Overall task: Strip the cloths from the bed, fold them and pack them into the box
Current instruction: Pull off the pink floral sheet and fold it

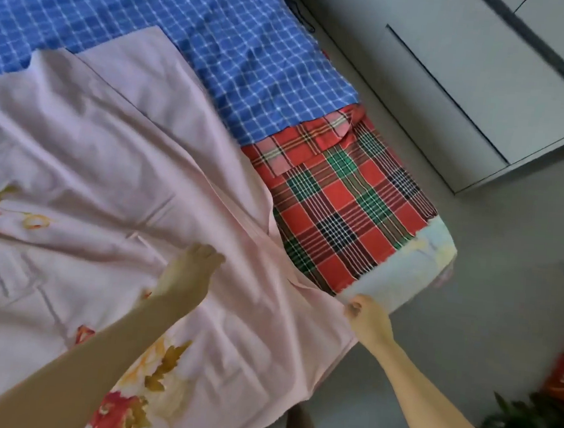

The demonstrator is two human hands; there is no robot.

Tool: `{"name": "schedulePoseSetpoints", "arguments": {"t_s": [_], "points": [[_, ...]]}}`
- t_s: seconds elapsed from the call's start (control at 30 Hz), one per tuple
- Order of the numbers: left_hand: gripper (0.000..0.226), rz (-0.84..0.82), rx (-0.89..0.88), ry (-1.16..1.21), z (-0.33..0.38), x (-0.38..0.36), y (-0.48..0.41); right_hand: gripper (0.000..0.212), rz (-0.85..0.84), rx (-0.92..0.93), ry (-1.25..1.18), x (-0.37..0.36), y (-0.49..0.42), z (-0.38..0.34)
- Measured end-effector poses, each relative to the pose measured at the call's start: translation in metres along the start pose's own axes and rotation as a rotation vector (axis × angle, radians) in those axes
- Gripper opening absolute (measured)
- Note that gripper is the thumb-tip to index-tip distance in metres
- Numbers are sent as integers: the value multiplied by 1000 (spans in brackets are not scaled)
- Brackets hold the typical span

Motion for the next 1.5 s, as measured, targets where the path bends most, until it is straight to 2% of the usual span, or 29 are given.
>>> {"name": "schedulePoseSetpoints", "arguments": {"t_s": [0.1, 0.2, 0.3, 0.4, 0.47, 0.57, 0.63, 0.7, 0.77, 0.83, 0.9, 0.93, 0.97, 1.03, 1.07, 1.13, 1.17, 1.23, 1.3, 1.4, 1.5], "points": [[58, 49, -127, -108, 42, -12, -62, 28, 9, -65, -78, -11, -17, 16], [56, 19, -257, -161, 75, -25, -107, 36, -55, -139, -162, -14, -25, 30], [41, -268, -423, -415, 93, -43, -137, 45, -250, -107, -240, -14, -29, 37], [20, -416, -569, -564, 93, -45, -143, 46, -351, 50, -126, -11, -25, 30], [18, -450, -655, -562, 92, -50, -145, 40, -297, 77, -80, -9, -24, 34], [5, -553, -598, -684, 88, -53, -148, 25, -131, 30, -104, 3, -18, 50], [19, -541, -499, -687, 92, -49, -161, 22, -55, -25, -131, 13, -14, 72], [11, -440, -541, -602, 108, -48, -172, 19, -10, -52, -135, 18, -11, 89], [9, -407, -595, -547, 121, -52, -184, 18, 9, -74, -129, 11, -14, 99], [7, -429, -572, -558, 132, -60, -189, 23, -3, -105, -108, -1, -21, 104], [13, -332, -485, -472, 137, -59, -192, 18, 36, -141, -99, -8, -25, 103], [18, -257, -450, -416, 136, -55, -192, 15, 122, -133, -94, -5, -24, 100], [21, -188, -454, -372, 136, -49, -188, 14, 245, -89, -78, 0, -20, 94], [19, -108, -592, -285, 135, -40, -172, 11, 484, 102, -42, 6, -2, 72], [18, -137, -674, -273, 131, -39, -159, 12, 511, 226, -26, 2, 11, 56], [22, -257, -786, -356, 116, -45, -135, 23, 439, 434, 27, -14, 35, 23], [28, -301, -797, -410, 107, -49, -126, 34, 371, 477, 78, -27, 42, 10], [35, -310, -731, -498, 93, -54, -121, 61, 255, 446, 200, -57, 48, -8], [32, -272, -653, -509, 87, -56, -125, 82, 195, 343, 275, -76, 39, -21], [26, -214, -668, -525, 87, -58, -133, 89, 240, 190, 307, -81, 24, -31], [33, -183, -570, -536, 75, -51, -144, 72, 351, 150, 236, -75, 23, -33]]}}
Point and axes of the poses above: each hand's wrist, its own y-axis away from the middle knuckle, its own x-axis out of the back of the hand, z = x × y, the point moved 4 cm from there along -y, towards the middle knuckle, and after that the axes turned 1 degree about y, right-handed, at the moved point
